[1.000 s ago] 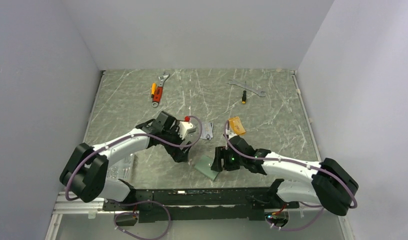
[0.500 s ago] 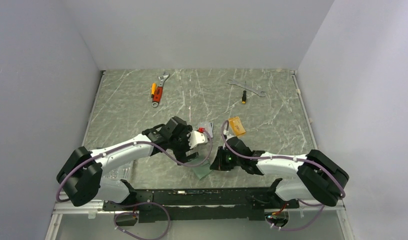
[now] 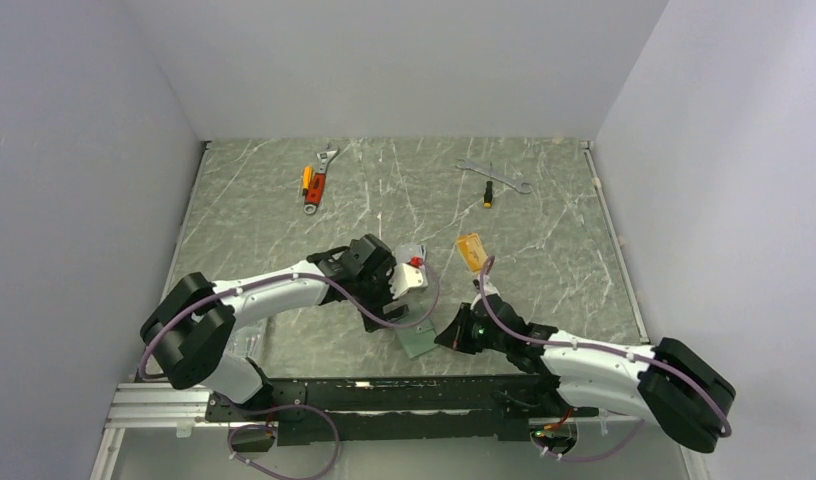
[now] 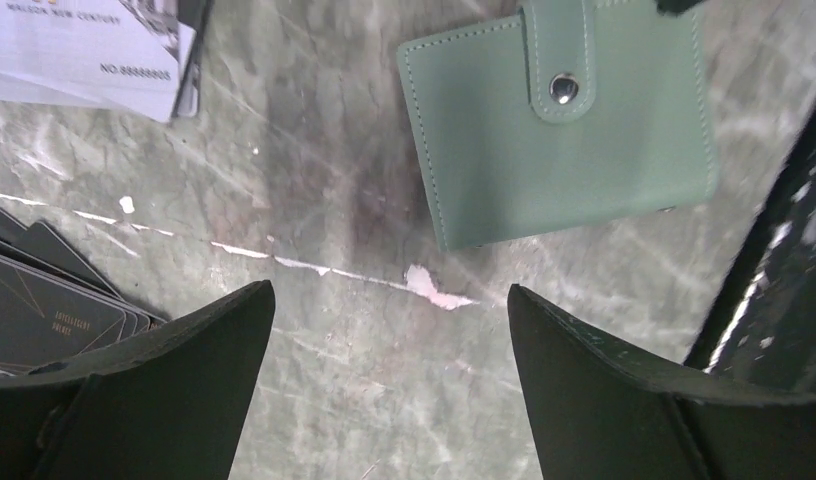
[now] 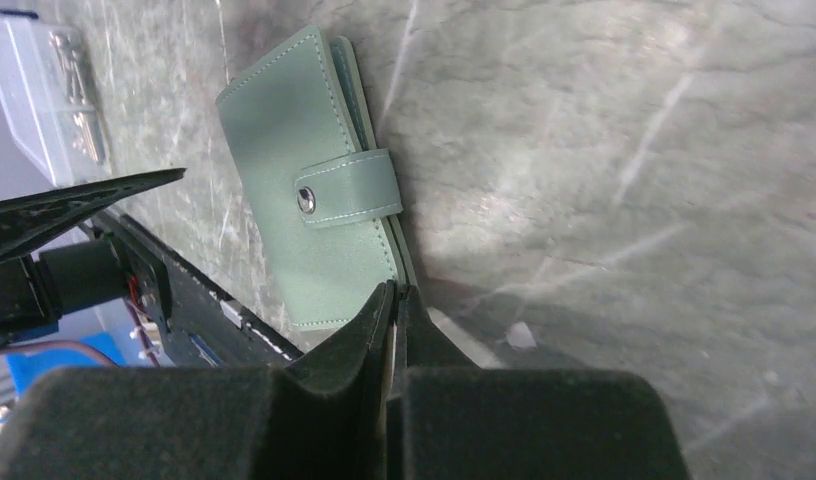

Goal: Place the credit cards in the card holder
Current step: Pick up the card holder from the center of the board.

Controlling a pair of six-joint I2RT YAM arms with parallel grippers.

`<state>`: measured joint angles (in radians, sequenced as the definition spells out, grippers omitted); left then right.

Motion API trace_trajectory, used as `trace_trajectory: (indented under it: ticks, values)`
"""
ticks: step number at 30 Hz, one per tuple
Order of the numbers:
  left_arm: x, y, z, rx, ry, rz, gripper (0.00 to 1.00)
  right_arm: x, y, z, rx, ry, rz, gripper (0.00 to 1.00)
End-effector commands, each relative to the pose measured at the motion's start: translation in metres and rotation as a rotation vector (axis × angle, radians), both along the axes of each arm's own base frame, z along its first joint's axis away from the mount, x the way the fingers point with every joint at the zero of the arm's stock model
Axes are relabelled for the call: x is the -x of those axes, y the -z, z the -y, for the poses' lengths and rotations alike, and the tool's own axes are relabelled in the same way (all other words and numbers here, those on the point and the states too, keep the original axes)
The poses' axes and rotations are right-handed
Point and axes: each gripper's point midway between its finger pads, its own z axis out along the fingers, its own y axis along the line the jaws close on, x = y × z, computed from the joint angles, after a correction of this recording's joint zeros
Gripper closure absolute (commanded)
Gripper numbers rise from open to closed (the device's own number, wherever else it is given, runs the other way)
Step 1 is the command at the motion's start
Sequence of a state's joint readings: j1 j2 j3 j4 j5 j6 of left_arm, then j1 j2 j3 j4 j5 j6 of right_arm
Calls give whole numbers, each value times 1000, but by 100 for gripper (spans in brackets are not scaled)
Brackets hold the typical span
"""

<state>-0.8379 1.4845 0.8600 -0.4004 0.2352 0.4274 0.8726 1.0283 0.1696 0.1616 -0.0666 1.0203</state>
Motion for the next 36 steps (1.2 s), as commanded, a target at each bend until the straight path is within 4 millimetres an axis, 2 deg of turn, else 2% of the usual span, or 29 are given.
trace_trajectory:
  ticks: [1, 7, 12, 18, 24, 27, 29, 32, 36]
  values:
    - [-1, -23, 26, 145, -108, -109, 7, 6, 35, 42, 145, 149, -64, 100]
    - [9, -14, 29, 169, -228, -367, 12, 13, 60, 56, 233, 203, -141, 100]
    - [23, 6, 21, 185, -395, -602, 12, 15, 71, 64, 246, 249, -164, 100]
    - [30, 22, 28, 238, -517, -709, 12, 12, 74, 64, 257, 276, -166, 100]
    - [33, 39, 37, 258, -571, -753, 13, 9, 76, 52, 271, 235, -174, 100]
    - [35, 34, 44, 289, -555, -779, 15, 6, 76, 46, 278, 209, -165, 100]
    - [31, 23, 48, 319, -527, -769, 21, 4, 74, 42, 277, 199, -154, 100]
    - [25, 15, 50, 362, -505, -777, 36, 2, 72, 38, 275, 183, -140, 100]
    - [17, 14, 45, 407, -508, -770, 59, -2, 65, 36, 263, 178, -110, 100]
